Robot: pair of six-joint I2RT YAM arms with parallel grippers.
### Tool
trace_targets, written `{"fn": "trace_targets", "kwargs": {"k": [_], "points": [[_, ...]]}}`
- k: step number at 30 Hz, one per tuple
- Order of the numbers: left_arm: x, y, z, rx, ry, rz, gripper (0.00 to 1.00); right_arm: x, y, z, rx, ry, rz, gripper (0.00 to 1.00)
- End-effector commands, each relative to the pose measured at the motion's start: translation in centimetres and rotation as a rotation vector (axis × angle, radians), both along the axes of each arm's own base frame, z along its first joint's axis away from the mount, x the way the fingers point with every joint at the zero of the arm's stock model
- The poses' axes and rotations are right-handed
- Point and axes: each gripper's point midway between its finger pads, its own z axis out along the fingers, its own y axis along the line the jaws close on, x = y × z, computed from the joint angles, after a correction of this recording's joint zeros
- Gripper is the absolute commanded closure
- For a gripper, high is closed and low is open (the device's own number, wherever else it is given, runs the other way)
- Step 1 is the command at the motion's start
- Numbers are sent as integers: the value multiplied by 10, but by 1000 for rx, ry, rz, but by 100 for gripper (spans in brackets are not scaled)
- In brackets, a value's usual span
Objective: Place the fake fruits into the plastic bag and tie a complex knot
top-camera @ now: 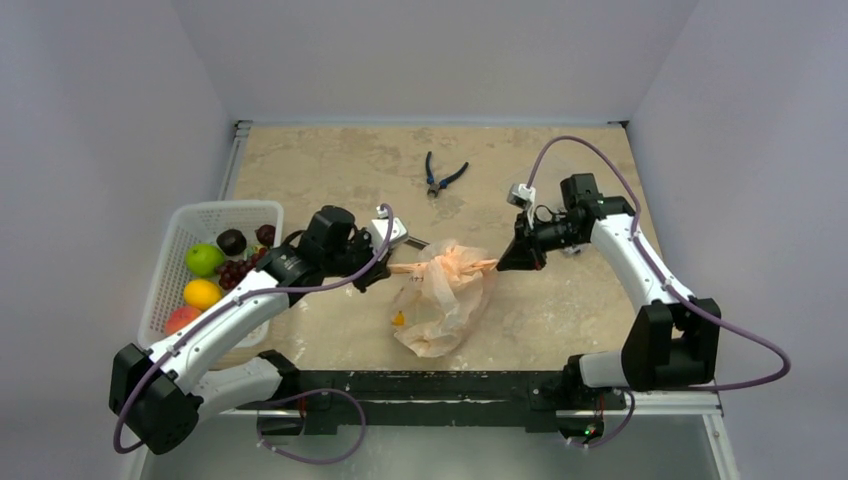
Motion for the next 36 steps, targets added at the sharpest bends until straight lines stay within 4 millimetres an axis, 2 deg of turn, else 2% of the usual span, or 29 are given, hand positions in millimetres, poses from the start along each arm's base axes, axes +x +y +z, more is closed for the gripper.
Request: {"fn": "trace_targets", "kwargs": {"k": [1,4,6,12,15,16,18,21,24,27,28,30,31,32,34,36], "points": [[13,10,18,12,-72,9,100,35,-12,25,-41,-132,-45,100],[23,1,53,-30,-188,-39,100,48,-7,59,-2,-175,-44,100],[29,1,56,-9,-226,-57,100,50,-8,63,-10,-184,-50,100],[37,16,10,88,-202,-83,100,35,-28,5,-81,-64,-71,100],[37,28,-13,129,-179,-90,100,35,-38,-14,-120,-68,-89,100],[36,33,-22,145,-171,-92,100,37,-47,-19,-137,-66,-112,100],[37,38,-27,152,-165,-89,100,35,-56,-26,-154,-54,-113,100],[31,31,-13,102,-176,-121,100,27,-57,-20,-154,-51,-90,100],[27,18,5,50,-208,-174,100,23,-43,-2,-111,-85,-69,100],[24,9,13,40,-228,-233,100,16,-33,-1,-106,-97,-30,100],[23,7,15,42,-225,-251,90,11,-30,-2,-108,-91,-7,99],[23,4,18,42,-225,-276,65,4,-25,-3,-106,-77,42,68],[23,3,19,43,-225,-284,57,2,-23,-2,-102,-72,54,54],[24,3,21,43,-227,-285,53,3,-23,-2,-101,-71,54,46],[25,2,22,52,-243,-302,47,4,-24,-2,-112,-88,52,40],[26,3,22,64,-258,-318,43,4,-25,-3,-134,-110,62,38]]}}
